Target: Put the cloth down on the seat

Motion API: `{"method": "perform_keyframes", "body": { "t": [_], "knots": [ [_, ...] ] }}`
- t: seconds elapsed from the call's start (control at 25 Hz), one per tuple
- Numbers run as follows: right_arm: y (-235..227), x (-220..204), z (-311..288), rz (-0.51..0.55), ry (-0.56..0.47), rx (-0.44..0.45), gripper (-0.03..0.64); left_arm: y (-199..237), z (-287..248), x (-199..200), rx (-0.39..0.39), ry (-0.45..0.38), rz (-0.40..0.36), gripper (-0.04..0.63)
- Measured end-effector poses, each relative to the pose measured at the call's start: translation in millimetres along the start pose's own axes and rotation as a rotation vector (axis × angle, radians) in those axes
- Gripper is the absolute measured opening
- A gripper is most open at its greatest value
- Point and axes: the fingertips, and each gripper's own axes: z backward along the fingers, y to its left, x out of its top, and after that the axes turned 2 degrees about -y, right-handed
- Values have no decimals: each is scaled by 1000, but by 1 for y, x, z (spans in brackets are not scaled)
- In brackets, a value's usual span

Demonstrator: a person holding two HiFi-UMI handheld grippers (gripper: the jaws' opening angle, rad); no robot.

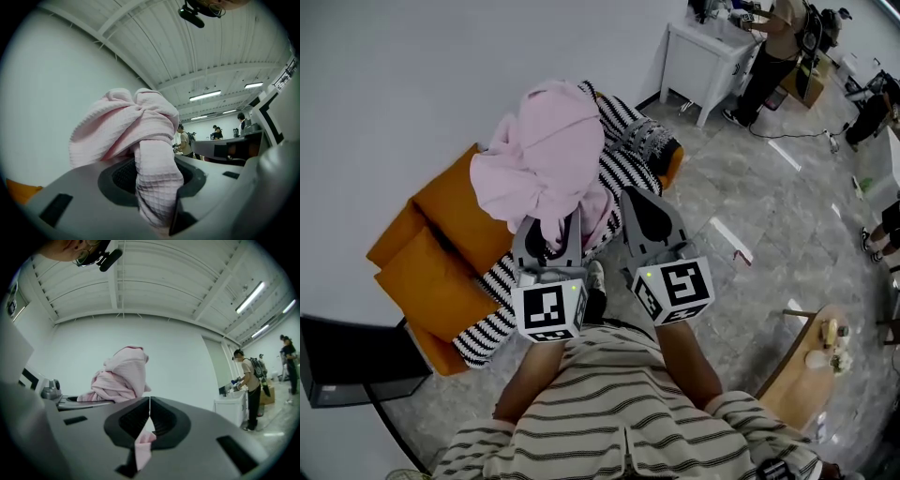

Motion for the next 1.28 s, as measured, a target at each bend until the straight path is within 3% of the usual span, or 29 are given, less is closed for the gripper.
{"method": "perform_keyframes", "body": {
  "t": [0.48,1.28],
  "knots": [
    [-61,-23,-71,29,38,-3,14,14,-99,-30,7,5,48,163],
    [-156,-43,-284,18,111,-16,14,94,-318,-51,1,52,99,163]
  ]
}}
